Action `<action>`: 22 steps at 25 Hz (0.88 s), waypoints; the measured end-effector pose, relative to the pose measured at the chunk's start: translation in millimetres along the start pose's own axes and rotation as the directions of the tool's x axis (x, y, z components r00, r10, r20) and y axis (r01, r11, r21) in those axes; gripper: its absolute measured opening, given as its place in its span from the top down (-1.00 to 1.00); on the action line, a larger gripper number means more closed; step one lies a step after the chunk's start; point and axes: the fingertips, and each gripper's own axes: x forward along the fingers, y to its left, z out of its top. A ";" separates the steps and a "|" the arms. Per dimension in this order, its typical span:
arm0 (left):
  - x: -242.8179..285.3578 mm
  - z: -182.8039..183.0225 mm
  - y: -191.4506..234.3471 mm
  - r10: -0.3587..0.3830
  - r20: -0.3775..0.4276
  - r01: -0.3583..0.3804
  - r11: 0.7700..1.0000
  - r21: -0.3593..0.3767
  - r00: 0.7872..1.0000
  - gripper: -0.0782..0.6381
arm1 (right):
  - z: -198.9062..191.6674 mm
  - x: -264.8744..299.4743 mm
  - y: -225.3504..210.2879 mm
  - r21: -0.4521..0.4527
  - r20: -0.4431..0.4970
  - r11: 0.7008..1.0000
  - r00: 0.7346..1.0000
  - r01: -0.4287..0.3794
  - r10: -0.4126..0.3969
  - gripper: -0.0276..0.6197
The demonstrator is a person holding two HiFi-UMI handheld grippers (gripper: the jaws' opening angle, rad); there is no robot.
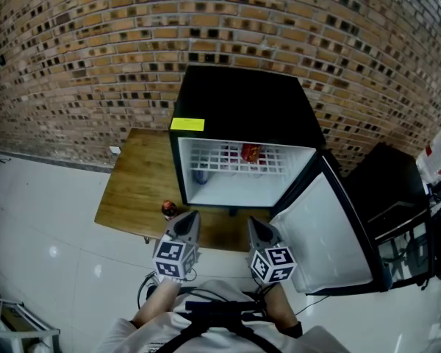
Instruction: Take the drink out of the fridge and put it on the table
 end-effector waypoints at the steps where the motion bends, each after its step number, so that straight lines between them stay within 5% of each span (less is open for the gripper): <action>1: 0.0 0.4 0.0 -0.001 0.001 0.001 1.000 -0.001 1.000 0.78 | 0.1 0.0 0.2 -0.006 -0.001 1.000 1.000 0.000 0.000 0.88; 22: 1.1 -0.4 -1.9 -0.014 -0.010 0.014 1.000 -0.007 1.000 0.78 | 0.5 0.5 -1.1 -0.025 0.000 1.000 1.000 0.003 -0.003 0.89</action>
